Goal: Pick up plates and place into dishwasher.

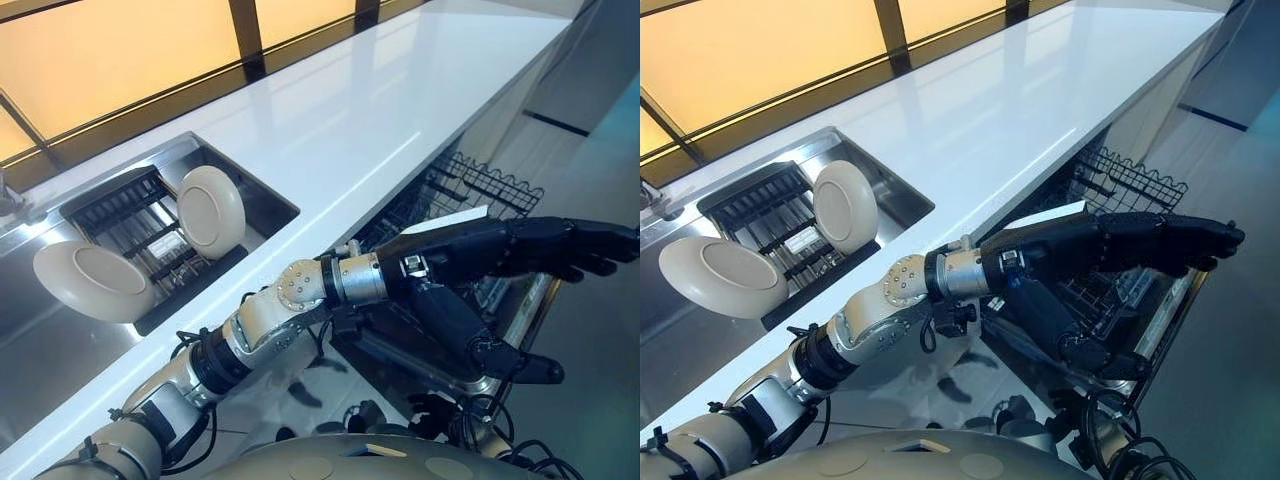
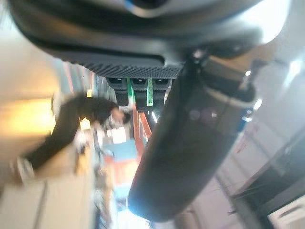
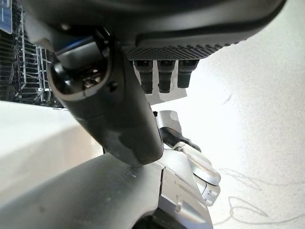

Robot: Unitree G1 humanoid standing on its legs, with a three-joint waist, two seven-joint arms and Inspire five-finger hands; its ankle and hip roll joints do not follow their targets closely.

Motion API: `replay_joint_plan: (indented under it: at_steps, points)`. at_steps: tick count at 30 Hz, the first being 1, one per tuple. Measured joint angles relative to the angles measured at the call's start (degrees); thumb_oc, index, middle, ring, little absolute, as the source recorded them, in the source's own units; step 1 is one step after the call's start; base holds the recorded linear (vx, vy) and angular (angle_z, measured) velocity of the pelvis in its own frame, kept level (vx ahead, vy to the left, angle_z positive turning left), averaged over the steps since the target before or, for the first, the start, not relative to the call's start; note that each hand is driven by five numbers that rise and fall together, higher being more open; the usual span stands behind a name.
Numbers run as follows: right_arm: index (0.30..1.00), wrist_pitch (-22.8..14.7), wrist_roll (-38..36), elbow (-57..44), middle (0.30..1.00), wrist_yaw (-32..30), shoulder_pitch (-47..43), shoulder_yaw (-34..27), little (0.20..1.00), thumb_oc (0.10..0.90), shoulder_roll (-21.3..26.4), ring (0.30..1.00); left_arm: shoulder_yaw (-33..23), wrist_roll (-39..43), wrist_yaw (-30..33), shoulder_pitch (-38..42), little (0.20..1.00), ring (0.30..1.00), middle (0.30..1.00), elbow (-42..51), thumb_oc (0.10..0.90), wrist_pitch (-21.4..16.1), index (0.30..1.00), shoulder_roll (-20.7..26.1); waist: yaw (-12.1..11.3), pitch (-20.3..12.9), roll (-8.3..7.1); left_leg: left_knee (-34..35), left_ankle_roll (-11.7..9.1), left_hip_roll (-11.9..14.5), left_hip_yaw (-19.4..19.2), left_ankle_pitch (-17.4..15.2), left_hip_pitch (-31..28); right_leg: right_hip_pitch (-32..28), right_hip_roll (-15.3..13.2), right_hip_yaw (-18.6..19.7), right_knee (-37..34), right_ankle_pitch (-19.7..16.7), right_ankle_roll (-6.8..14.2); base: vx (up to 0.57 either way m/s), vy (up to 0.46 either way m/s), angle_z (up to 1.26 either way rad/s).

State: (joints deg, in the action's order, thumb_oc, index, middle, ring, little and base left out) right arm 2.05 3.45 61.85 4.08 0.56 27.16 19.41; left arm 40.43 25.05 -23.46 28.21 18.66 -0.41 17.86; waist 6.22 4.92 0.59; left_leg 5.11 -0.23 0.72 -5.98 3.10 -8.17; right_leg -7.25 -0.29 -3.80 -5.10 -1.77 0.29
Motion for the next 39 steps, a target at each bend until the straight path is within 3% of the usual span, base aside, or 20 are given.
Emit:
replay_joint_plan:
  at_steps: [3,7,14,18,22,29,39]
  points:
    - [0.900,-0.54,0.14,2.49,0.900,0.12,-0.84,0.10,0.900,0.800,-0.08,0.900,-2.54,-11.22,1.64,0.74,0.900,0.900,0.900,0.17,0.800,-1.40,0.900,5.31,-0.80,-0.39,0.63,0.03,-0.10,0.10,0.44,0.06,0.04,-0.14,0.07,-0.35,-0.22,0.01,-0.02,0.01,-0.034,0.06]
    - [0.900,-1.77,1.26,4.83,0.900,1.22,-0.81,-0.04,0.900,0.800,0.19,0.900,-8.74,-22.86,1.93,1.56,0.900,0.900,0.900,0.05,0.800,-2.28,0.900,15.83,-2.43,-1.04,1.65,0.00,-0.28,0.12,1.73,0.27,0.02,-0.77,0.06,-1.84,-0.29,0.19,-0.29,0.04,-0.006,0.18]
    - [0.900,-3.54,2.48,6.99,0.900,2.38,1.04,-2.14,0.900,0.800,0.62,0.900,-20.70,-25.09,5.95,1.55,0.900,0.900,0.900,0.01,0.800,-2.33,0.900,24.27,-6.72,-1.51,2.32,0.01,-0.54,-0.09,5.14,0.94,0.06,-2.29,-0.12,-5.15,-0.30,1.02,-0.68,0.02,0.022,0.27]
    - [0.900,-3.65,2.86,7.64,0.900,2.48,1.19,-2.47,0.900,0.800,0.76,0.900,-24.56,-24.20,8.58,1.49,0.900,0.900,0.900,0.02,0.800,-1.94,0.900,28.57,-7.81,-1.74,2.69,0.15,-0.70,-0.15,6.91,1.26,0.80,-2.28,-0.13,-6.59,-0.29,1.12,-0.80,0.03,0.059,0.21]
    - [0.900,-3.65,3.46,7.68,0.900,2.48,1.41,-2.54,0.900,0.800,0.87,0.900,-27.47,-21.56,11.33,0.87,0.900,0.900,0.900,-0.01,0.800,-0.99,0.900,30.26,-8.61,-1.92,2.97,0.22,-0.89,-0.19,7.84,1.42,1.02,-2.42,-0.09,-7.53,-0.29,1.19,-0.88,0.03,0.057,0.13]
    - [0.900,-3.64,3.47,7.66,0.900,2.40,1.77,-2.63,0.900,0.800,2.16,0.900,-34.33,-19.93,17.37,-4.64,0.900,0.900,0.900,-1.18,0.800,-1.65,0.900,32.70,-9.20,-3.14,4.74,0.24,-0.99,-0.31,8.90,1.64,1.85,-2.19,-0.13,-8.46,-0.29,1.25,-0.98,0.03,0.063,0.07]
    - [0.900,-7.14,5.08,7.58,0.900,2.42,4.58,-6.21,0.900,0.800,2.91,0.900,-44.26,-18.76,23.14,-17.06,0.900,0.900,0.900,-9.35,0.800,-3.12,0.900,33.91,-10.86,-3.22,4.94,0.27,-1.24,-0.47,10.22,1.68,2.48,-2.17,-0.21,-9.92,-0.28,1.63,-1.03,0.04,0.043,0.08]
